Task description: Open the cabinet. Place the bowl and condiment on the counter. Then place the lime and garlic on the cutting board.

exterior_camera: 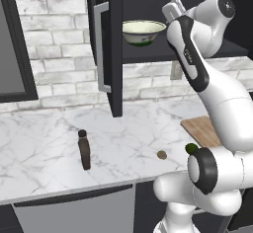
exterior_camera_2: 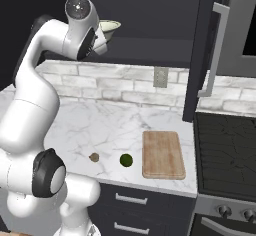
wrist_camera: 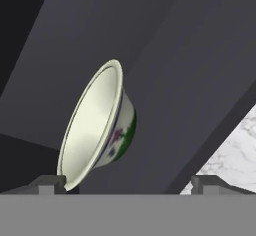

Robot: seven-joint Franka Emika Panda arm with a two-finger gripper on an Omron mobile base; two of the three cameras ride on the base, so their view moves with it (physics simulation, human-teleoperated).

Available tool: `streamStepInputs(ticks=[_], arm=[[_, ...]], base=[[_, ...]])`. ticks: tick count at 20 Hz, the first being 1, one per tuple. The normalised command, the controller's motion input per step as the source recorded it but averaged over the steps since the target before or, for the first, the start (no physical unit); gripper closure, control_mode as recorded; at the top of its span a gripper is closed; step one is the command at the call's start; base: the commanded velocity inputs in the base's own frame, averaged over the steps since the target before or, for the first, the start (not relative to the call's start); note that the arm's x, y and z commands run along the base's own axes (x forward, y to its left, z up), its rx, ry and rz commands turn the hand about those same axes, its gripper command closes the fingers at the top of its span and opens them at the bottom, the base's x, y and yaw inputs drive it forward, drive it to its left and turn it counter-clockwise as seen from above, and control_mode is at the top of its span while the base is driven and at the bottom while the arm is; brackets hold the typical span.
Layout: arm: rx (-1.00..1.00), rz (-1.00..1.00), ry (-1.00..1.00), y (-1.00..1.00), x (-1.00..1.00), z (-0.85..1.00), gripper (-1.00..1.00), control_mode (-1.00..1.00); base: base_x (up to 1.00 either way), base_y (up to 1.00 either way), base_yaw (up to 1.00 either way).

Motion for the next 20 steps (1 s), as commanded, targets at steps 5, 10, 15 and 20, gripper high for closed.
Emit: streamStepInputs(ticks=[5,10,15,20], arm=[[0.0,0.01,0.0,0.0,0.1,0.0,-1.0,-1.0],[0.0,0.02,0.02,0.02,0.14,-0.04,-1.0,-1.0],[0.0,0.01,0.02,0.07,0.12,-0.05,-1.0,-1.0],[0.0,0.01,0.01,0.05,0.14,-0.01,-1.0,-1.0]], base=[[0.0,0.0,0.0],[0.0,0.0,0.0],[0.0,0.0,0.0],[0.0,0.0,0.0]])
